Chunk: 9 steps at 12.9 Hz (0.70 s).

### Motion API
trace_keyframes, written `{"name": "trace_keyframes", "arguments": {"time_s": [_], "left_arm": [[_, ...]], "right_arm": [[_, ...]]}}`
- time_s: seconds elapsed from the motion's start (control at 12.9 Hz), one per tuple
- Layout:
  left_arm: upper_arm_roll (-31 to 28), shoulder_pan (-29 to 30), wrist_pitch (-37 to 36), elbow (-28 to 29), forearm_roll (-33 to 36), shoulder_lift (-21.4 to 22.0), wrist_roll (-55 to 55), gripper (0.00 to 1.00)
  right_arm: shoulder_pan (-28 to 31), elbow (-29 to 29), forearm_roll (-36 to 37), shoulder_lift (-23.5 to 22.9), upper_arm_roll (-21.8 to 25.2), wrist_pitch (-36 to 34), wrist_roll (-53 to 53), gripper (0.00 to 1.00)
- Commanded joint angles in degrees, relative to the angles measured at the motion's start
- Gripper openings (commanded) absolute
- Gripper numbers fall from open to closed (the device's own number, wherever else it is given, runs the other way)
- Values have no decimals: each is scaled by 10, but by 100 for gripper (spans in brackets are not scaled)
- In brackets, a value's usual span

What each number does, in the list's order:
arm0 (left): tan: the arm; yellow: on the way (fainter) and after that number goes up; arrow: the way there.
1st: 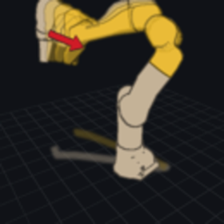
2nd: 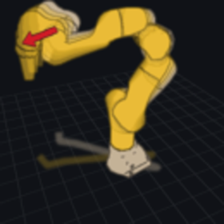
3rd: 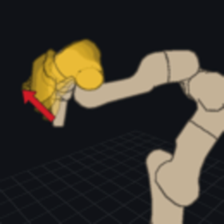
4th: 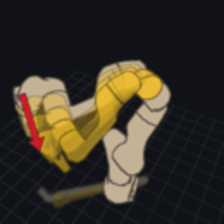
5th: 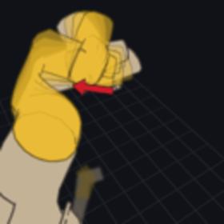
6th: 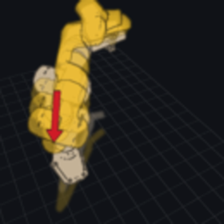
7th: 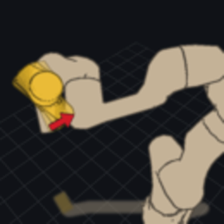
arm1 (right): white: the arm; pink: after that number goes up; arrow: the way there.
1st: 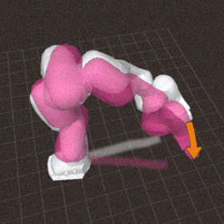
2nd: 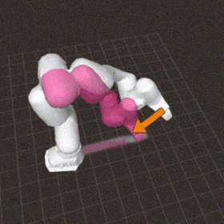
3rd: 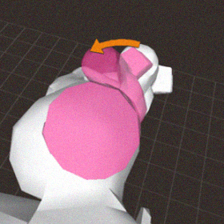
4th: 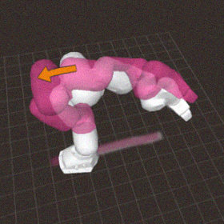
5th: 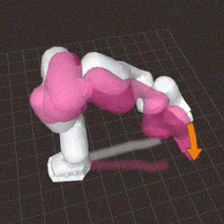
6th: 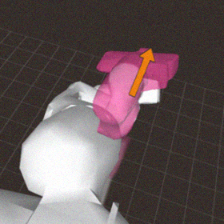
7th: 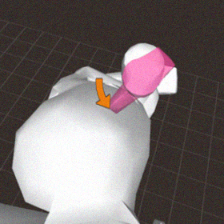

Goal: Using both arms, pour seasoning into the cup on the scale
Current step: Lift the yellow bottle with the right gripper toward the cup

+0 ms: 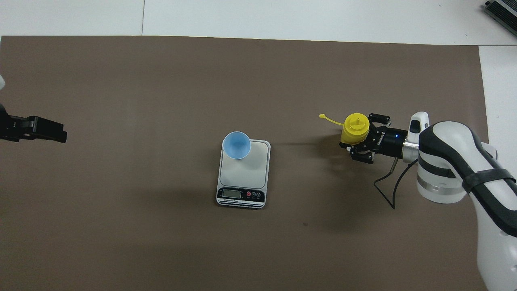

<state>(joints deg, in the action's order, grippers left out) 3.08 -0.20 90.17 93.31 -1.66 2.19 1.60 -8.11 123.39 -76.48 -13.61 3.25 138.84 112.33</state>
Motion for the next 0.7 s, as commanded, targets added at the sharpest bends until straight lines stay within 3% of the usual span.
{"name": "trace_keyframes", "arguments": {"time_s": [0.0,0.23,0.39,0.62], "left_arm": [[4,1,-2,18,5,16,12,100],[4,6,4,18,5,16,-37,100],[3,3,2,18,5,16,-37,100],[3,3,2,17,5,16,-35,100]], "right_arm": [[-54,-3,3,17,2,55,-52,0],[-76,-30,146,17,2,68,-165,0],[-77,-49,268,22,0,59,-262,0],[-80,-78,391,28,-4,29,-376,0]]}}
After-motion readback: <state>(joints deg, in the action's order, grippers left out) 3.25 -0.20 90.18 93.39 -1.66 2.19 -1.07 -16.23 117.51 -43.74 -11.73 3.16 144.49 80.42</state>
